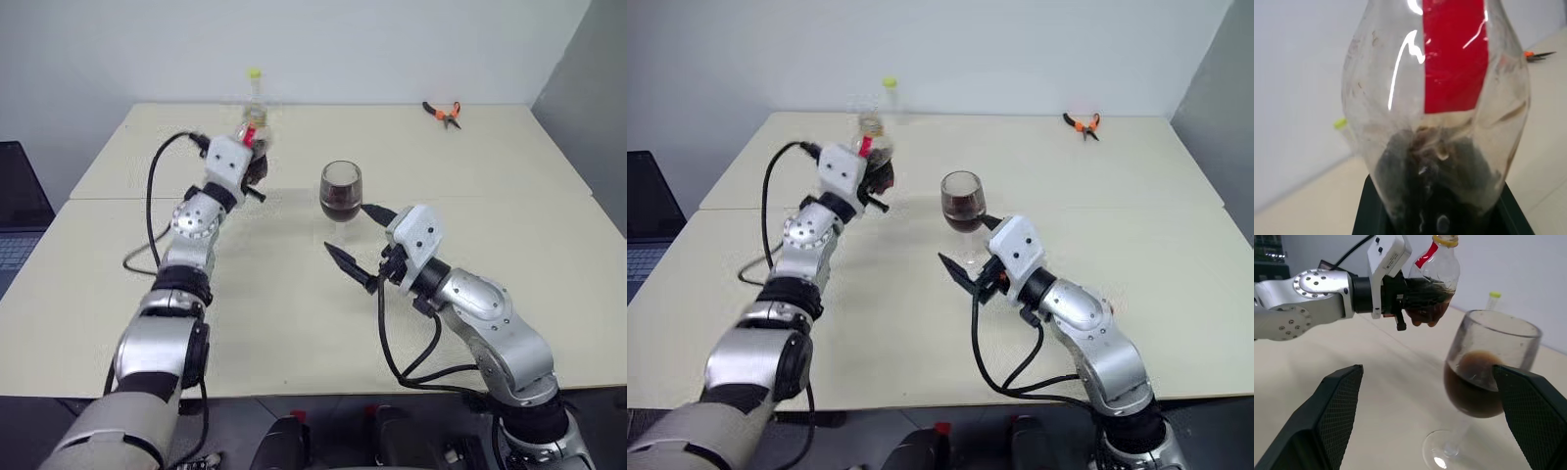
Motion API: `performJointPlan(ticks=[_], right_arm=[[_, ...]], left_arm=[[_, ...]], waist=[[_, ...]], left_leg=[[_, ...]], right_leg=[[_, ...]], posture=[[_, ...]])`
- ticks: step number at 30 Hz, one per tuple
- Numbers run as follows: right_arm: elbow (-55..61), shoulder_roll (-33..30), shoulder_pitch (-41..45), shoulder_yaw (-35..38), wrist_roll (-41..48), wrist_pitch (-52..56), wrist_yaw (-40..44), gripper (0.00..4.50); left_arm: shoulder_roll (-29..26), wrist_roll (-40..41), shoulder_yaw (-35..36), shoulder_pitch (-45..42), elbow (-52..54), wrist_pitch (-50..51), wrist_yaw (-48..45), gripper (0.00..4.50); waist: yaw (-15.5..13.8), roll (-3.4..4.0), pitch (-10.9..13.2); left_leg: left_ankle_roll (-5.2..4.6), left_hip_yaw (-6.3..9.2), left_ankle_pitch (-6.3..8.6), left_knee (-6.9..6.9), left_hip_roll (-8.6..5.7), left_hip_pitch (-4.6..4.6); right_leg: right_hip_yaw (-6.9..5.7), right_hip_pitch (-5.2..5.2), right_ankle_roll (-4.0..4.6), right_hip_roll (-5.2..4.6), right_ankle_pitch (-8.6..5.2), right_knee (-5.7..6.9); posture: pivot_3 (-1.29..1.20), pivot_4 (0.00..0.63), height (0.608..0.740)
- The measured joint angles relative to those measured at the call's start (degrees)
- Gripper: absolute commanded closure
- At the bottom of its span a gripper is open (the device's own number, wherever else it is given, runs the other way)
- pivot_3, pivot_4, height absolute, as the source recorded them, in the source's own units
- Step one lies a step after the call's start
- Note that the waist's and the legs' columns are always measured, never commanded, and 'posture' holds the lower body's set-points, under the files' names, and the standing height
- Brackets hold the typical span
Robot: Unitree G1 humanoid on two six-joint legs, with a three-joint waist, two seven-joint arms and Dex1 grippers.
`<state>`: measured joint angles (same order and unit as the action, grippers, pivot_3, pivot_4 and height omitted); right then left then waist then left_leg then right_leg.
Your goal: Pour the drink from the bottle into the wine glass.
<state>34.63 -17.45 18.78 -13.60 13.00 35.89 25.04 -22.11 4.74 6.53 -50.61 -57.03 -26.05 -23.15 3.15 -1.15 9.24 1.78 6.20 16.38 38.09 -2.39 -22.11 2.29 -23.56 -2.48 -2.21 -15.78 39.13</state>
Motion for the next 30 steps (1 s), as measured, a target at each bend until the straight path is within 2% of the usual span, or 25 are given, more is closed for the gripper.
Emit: performJointPlan(ticks=[4, 10, 15, 24, 30], right_arm=[[-0.38, 0.15, 1.23, 0.16, 2.35, 3.78, 0.68, 0.0], [-2.24, -0.26, 4.6, 1.15, 6.05, 7.66, 2.6, 0.0], [-2.85, -1.48, 5.9, 0.83, 6.39, 8.43, 4.3, 0.0], [-3.75, -2.05, 6.72, -0.26, 6.05, 8.36, 4.54, 0.0], [-3.8, -2.61, 6.71, -0.71, 5.95, 8.33, 4.54, 0.0]], left_arm=[[1.3, 3.23, 3.03, 3.9, 0.74, 3.75, 0.57, 3.84], [1.74, 4.3, 5.68, 3.99, -0.12, 4.28, 3.77, 3.84], [1.95, 4.2, 6.75, 4.01, -4.95, 3.79, 6.22, 3.84], [2.02, 4.35, 8.01, 2.56, -9.5, 3.27, 5.32, 3.84], [1.99, 4.38, 9.06, 2.14, -10.54, 3.1, 4.41, 1.82]], waist=[[-0.09, -0.03, -0.01], [-0.29, -0.05, -0.03], [-0.29, -0.06, -0.04], [-0.3, -0.08, -0.05], [-0.3, -0.09, -0.06]], left_leg=[[0.0, 0.01, 0.0, 0.04, -0.02, 0.0], [0.0, -0.02, 0.0, 0.05, -0.04, 0.0], [0.0, -0.01, 0.0, 0.04, -0.04, 0.0], [0.0, -0.02, 0.0, 0.03, -0.04, 0.0], [-0.01, -0.02, 0.0, 0.03, -0.04, 0.01]], right_leg=[[-0.01, 0.01, 0.0, 0.02, 0.0, 0.03], [0.01, 0.02, 0.0, 0.0, 0.0, -0.01], [0.0, 0.01, 0.0, 0.0, 0.0, 0.0], [0.0, 0.01, 0.0, -0.02, 0.0, 0.0], [0.0, 0.01, 0.0, -0.02, 0.0, 0.0]], posture=[[0.0, 0.15, 0.74], [0.0, 0.15, 0.74], [0.0, 0.15, 0.74], [0.0, 0.15, 0.74], [0.0, 0.15, 0.74]])
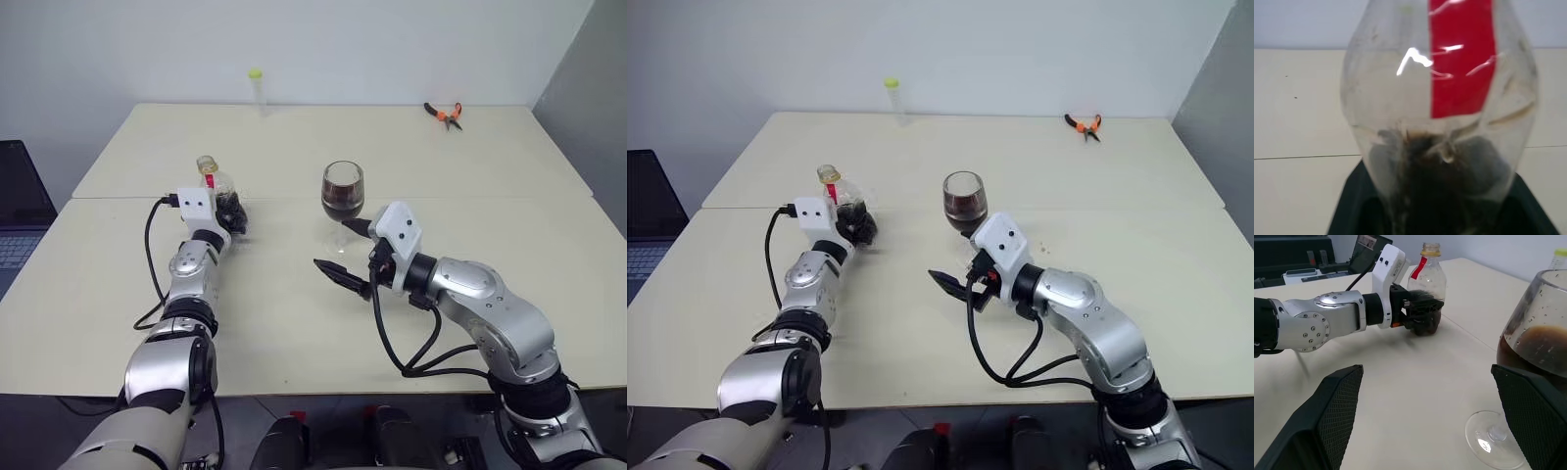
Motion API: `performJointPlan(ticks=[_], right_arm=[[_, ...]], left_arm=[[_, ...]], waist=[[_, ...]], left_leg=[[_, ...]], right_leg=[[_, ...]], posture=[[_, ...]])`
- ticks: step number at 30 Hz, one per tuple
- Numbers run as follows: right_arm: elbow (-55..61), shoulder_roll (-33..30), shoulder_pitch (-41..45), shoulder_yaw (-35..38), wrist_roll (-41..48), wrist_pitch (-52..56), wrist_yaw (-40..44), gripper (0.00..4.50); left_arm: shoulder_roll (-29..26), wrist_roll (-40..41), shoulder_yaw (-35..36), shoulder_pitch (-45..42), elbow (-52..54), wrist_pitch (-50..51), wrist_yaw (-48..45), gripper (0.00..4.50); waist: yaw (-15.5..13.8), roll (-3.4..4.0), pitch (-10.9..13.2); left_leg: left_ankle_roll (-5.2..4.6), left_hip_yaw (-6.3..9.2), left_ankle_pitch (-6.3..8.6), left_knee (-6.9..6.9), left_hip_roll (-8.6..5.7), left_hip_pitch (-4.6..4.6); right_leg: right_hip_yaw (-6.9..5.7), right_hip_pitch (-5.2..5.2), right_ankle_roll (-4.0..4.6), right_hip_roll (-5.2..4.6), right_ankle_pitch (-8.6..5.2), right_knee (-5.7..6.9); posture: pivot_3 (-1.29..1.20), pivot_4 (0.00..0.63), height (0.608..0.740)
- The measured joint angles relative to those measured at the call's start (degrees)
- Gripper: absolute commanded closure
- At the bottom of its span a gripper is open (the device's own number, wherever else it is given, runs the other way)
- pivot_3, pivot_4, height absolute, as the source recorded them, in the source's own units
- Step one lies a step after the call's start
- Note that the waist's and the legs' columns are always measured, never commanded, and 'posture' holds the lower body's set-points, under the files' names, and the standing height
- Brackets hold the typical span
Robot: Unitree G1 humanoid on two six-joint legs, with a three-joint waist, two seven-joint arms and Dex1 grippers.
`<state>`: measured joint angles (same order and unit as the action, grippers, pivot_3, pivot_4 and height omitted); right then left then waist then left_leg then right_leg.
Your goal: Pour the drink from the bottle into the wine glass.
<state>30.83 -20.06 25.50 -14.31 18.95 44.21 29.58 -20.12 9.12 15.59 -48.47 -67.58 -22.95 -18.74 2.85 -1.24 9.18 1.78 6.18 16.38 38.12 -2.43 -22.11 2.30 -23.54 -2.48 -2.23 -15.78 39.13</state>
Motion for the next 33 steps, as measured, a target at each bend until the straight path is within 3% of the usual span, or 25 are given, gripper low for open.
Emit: performJointPlan(ticks=[5, 6, 13, 20, 25, 33], right_arm=[[0.0, -0.75, -0.03, -0.03, -0.05, -0.1, 0.01, 0.0], [0.0, -1.07, -0.1, -0.02, -0.06, -0.12, 0.04, 0.0], [0.54, -3.4, -3.44, 1.51, 0.0, -1.53, 0.2, 0.0], [0.22, -4.33, -15.92, 9.02, -4.33, -12.76, -3.12, 0.0], [-8.89, 0.72, -22.21, 12.16, -7.28, -25.23, -6.87, 0.0], [-27.41, 9.47, -16.62, 20.14, -9.85, -41.28, -17.3, 0.0]], left_arm=[[0.05, -0.13, 0.0, 0.61, -0.01, -0.51, -0.44, 0.18], [0.06, -0.2, -0.03, 0.88, 0.0, -0.64, -0.6, 0.05], [0.1, -0.33, -1.27, 6.5, 6.6, -0.6, -2.83, 0.05], [-1.68, 0.11, -0.72, 22.44, 33.19, 10.22, -0.04, 0.05], [-2.33, 0.17, 0.22, 32.7, 51.35, 20.3, 3.01, 0.05], [-0.35, 0.09, 0.07, 37.12, 62.05, 24.94, 5.8, 0.05]], waist=[[-0.03, 0.0, 0.0], [-0.04, 0.0, 0.0], [-0.18, 0.0, 0.0], [-0.49, -0.02, -0.03], [-1.04, -0.02, -0.08], [-1.22, 0.01, -0.1]], left_leg=[[0.0, 0.0, 0.0, 0.0, 0.0, 0.0], [0.0, 0.0, 0.0, 0.0, 0.0, 0.0], [0.0, -0.02, 0.0, -0.02, 0.0, 0.0], [0.0, -0.02, 0.01, -0.07, 0.1, 0.04], [-0.17, -0.08, 0.1, -0.1, 0.11, 0.26], [0.01, -0.17, 0.01, -0.1, 0.08, 0.3]], right_leg=[[0.0, 0.0, 0.0, 0.0, 0.0, 0.0], [0.0, 0.0, 0.0, 0.0, 0.0, 0.0], [0.03, 0.0, 0.0, -0.06, 0.0, -0.03], [0.07, 0.02, 0.01, -0.14, 0.0, -0.02], [0.09, 0.23, 0.01, -0.13, 0.0, -0.05], [0.11, 0.29, 0.01, -0.05, 0.0, -0.1]], posture=[[0.0, 0.15, 0.74], [0.0, 0.15, 0.74], [0.0, 0.15, 0.74], [0.0, 0.15, 0.74], [0.0, 0.15, 0.74], [0.0, 0.15, 0.74]])
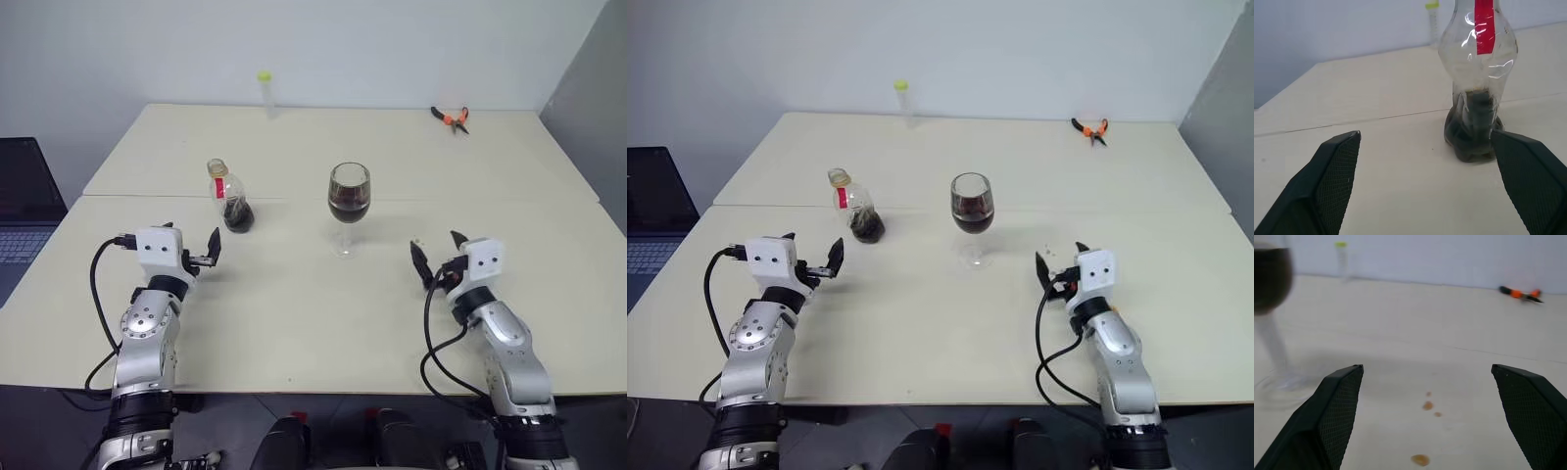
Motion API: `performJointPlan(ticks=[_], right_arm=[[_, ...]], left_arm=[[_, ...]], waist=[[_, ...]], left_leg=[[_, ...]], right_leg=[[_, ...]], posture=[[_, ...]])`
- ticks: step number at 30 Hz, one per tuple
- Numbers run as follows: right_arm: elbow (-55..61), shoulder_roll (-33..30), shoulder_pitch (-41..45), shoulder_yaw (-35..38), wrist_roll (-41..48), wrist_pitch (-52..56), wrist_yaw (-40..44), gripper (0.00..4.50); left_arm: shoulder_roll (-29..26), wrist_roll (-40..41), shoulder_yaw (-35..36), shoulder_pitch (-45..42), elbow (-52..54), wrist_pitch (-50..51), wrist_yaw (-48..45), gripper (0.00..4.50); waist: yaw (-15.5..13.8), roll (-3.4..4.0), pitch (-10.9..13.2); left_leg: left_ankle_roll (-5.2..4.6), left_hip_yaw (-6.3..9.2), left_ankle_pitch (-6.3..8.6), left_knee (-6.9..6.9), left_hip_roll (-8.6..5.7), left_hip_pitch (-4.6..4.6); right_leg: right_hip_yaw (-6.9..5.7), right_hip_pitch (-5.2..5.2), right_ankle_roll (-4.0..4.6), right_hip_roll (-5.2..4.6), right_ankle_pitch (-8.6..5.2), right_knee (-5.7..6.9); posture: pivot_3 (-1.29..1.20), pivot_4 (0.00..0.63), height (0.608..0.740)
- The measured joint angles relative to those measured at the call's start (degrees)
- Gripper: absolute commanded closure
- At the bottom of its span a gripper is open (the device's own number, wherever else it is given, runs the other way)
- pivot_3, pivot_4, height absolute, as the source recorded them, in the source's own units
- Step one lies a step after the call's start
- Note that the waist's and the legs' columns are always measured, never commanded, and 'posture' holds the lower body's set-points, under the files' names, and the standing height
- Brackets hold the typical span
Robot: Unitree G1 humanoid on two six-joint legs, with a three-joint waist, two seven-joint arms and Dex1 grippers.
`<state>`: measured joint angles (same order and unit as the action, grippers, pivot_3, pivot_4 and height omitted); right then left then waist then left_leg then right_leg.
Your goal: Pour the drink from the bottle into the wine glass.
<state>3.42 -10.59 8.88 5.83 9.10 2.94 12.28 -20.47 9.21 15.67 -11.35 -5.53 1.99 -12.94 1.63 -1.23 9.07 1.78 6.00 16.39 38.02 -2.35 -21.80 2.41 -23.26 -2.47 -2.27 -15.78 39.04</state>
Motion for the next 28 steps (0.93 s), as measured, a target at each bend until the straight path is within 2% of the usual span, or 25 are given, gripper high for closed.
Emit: performJointPlan(ticks=[7, 28], right_arm=[[-7.73, -0.03, 1.67, 3.18, 0.06, -4.83, -1.01, 0.0], [-8.23, -0.01, 2.35, 3.58, 1.28, -5.12, 0.29, 0.0]], left_arm=[[1.83, 0.05, 0.04, 3.13, 1.13, 1.6, 1.01, 0.05], [1.84, 0.14, 0.04, 1.48, 0.3, 1.25, 0.91, 0.05]], waist=[[0.06, 0.0, 0.0], [0.06, 0.02, -0.01]], left_leg=[[-0.07, 0.0, 0.04, -0.03, 0.05, 0.0], [-0.07, 0.0, 0.04, -0.03, 0.04, 0.0]], right_leg=[[0.0, -0.01, 0.0, 0.04, 0.0, 0.01], [-0.01, -0.01, 0.0, 0.04, 0.0, 0.0]], posture=[[0.0, 0.15, 0.74], [0.0, 0.15, 0.74]])
